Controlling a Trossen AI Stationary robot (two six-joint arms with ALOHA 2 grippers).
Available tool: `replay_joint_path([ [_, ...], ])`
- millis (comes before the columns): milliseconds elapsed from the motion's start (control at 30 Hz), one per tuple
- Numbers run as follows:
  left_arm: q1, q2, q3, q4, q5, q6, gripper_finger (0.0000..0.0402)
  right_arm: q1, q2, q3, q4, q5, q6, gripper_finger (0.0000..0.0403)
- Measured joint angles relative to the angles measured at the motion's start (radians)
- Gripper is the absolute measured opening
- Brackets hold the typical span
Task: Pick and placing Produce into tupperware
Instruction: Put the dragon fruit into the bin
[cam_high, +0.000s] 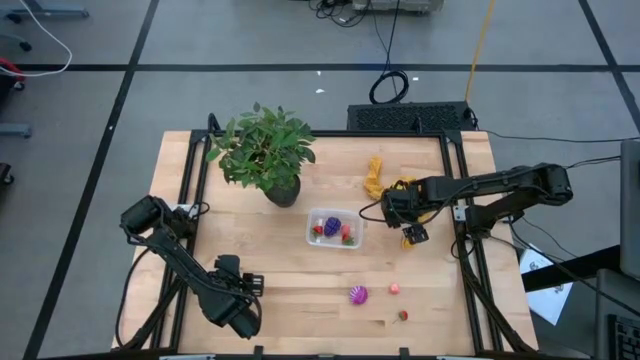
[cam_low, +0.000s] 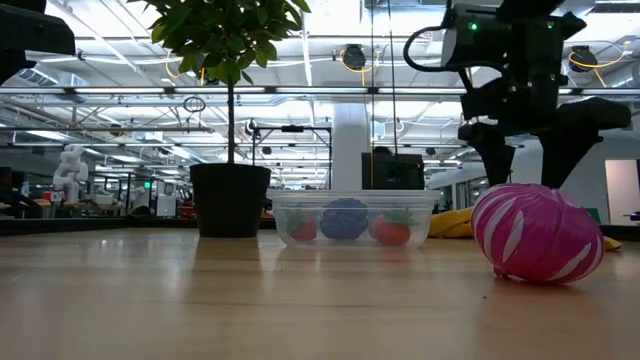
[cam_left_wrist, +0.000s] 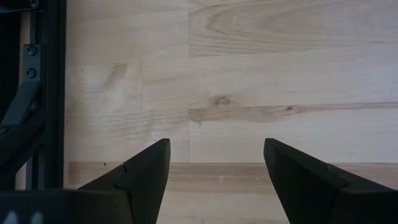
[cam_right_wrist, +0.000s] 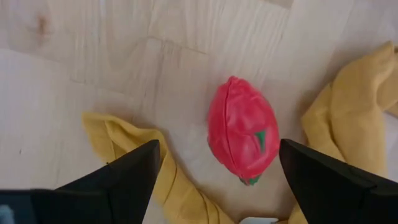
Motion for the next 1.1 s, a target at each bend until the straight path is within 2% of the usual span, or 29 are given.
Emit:
replay_joint_path([
  [333, 0.000, 0.000, 0.000, 0.000, 0.000, 0.000, 0.0266, 0.000, 0.000, -0.058, 0.103, 0.000, -0.022, 0.0322],
  [1100, 0.000, 0.000, 0.000, 0.002, 0.000, 0.009, 0.0263, -0.086, 0.030, -0.083, 0.154, -0.003, -0.034, 0.0322],
])
